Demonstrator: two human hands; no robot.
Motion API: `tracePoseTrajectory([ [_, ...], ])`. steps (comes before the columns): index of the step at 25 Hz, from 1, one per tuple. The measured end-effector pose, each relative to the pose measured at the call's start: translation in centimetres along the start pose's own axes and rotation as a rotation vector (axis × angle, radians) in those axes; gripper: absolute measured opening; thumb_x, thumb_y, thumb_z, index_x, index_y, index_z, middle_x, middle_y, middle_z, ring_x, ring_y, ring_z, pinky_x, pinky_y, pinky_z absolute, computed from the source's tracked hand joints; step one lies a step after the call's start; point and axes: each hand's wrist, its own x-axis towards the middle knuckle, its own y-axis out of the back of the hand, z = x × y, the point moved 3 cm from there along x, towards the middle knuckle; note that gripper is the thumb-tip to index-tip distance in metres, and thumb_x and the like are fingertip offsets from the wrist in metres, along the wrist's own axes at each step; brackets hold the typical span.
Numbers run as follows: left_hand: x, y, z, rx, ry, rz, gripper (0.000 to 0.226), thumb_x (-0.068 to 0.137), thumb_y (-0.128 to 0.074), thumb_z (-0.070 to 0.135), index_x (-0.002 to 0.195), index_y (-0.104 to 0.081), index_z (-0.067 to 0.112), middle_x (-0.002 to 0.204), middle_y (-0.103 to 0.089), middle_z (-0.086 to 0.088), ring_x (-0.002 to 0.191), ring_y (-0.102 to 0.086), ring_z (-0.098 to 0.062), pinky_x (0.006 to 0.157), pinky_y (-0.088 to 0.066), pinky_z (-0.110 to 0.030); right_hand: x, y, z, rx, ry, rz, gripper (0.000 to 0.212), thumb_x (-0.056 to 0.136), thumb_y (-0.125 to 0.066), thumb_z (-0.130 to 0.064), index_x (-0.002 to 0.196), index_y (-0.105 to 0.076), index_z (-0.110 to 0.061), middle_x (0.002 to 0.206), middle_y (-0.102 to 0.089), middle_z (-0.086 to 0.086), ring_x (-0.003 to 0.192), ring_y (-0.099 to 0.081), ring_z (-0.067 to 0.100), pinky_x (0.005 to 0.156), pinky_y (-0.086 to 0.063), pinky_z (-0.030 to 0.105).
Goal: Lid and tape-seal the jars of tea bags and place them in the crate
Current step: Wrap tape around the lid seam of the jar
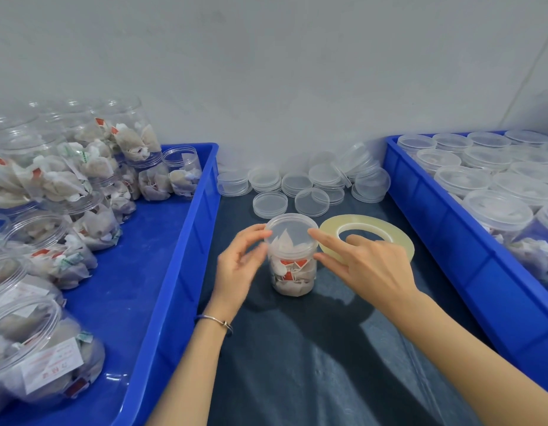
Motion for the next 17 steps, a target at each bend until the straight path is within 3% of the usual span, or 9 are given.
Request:
tracePoseTrajectory([
  [2,-1.0,-2.1,0.1,0.093,0.012,-0.125,0.055,0.069,-0.081,0.018,0.114,-0.051,0.027,0.127,-0.053,-0.004,0.119,-0.053,-0.019,0.098,-0.043,-0.034,0.2,0.0,0.1,0.002,-0.003,0.026,0.041,0.086,-0.042,-0.051,0.107,-0.073,-0.035,0.041,-0.038,-0.001,0.026,-0.033,0.018,0.036,-0.016,0.020],
  [4,-1.4,-3.6,0.1,0.191,0.027,-0.004,0.066,0.060,-0.088,0.027,0.108,-0.045,0.037,0.119,-0.053,0.002,0.110,-0.053,-0.016,0.092,-0.045,-0.031,0.4,0.2,0.0,0.000,-0.017,-0.047,0.047,0.087,-0.037,-0.057,0.118,-0.066,-0.038,0.045,-0.045,-0.002,0.031,-0.041,0.018,0.034,-0.020,0.021],
  [7,-0.5,-3.7,0.1,0.298,-0.014,0.094,0.062,0.060,-0.090,0.027,0.099,-0.043,0.042,0.116,-0.053,0.008,0.108,-0.054,-0.010,0.090,-0.048,-0.034,0.3,-0.6,1.0,-0.090,-0.096,-0.273,0.070,0.082,-0.016,-0.076,0.144,-0.023,-0.045,0.077,-0.066,-0.008,0.062,-0.062,0.014,0.039,-0.021,0.024],
  [8,-0.1,-3.5,-0.1,0.291,-0.010,0.062,0.063,0.060,-0.090,0.026,0.098,-0.044,0.042,0.119,-0.053,0.009,0.112,-0.053,-0.009,0.093,-0.048,-0.038,0.2,-0.7,1.5,-0.083,-0.097,-0.319,0.076,0.079,-0.012,-0.079,0.144,-0.020,-0.041,0.088,-0.068,-0.010,0.072,-0.064,0.014,0.042,-0.023,0.025],
  [10,0.3,-3.1,-0.3,0.248,0.007,0.008,0.063,0.058,-0.091,0.024,0.097,-0.044,0.043,0.120,-0.051,0.013,0.118,-0.051,-0.008,0.096,-0.048,-0.043,0.4,-0.2,2.9,0.013,-0.115,-0.439,0.077,0.075,-0.012,-0.081,0.130,-0.037,-0.032,0.097,-0.069,-0.007,0.085,-0.063,0.018,0.055,-0.032,0.030],
  [12,0.4,-2.9,-0.1,0.228,0.013,-0.009,0.063,0.057,-0.090,0.025,0.095,-0.045,0.047,0.120,-0.051,0.016,0.119,-0.051,-0.007,0.098,-0.047,-0.043,0.1,0.6,4.1,0.211,-0.124,-0.601,0.060,0.081,-0.016,-0.073,0.103,-0.050,-0.028,0.089,-0.067,-0.005,0.081,-0.056,0.014,0.078,-0.033,0.031],
  [14,0.4,-2.9,-0.2,0.228,0.019,-0.018,0.064,0.057,-0.090,0.025,0.093,-0.044,0.051,0.121,-0.051,0.016,0.119,-0.050,-0.005,0.099,-0.047,-0.043,-0.4,1.1,4.8,0.305,-0.097,-0.729,0.053,0.086,-0.017,-0.064,0.085,-0.052,-0.025,0.079,-0.060,-0.007,0.075,-0.051,0.006,0.094,-0.026,0.030],
  [17,0.4,-2.8,-0.2,0.215,0.034,-0.017,0.064,0.057,-0.091,0.022,0.093,-0.045,0.049,0.122,-0.051,0.017,0.118,-0.050,-0.004,0.099,-0.047,-0.042,-0.4,1.5,6.2,0.241,-0.029,-0.755,0.039,0.090,-0.023,-0.049,0.079,-0.049,-0.023,0.073,-0.053,-0.008,0.075,-0.050,0.007,0.101,-0.022,0.030],
])
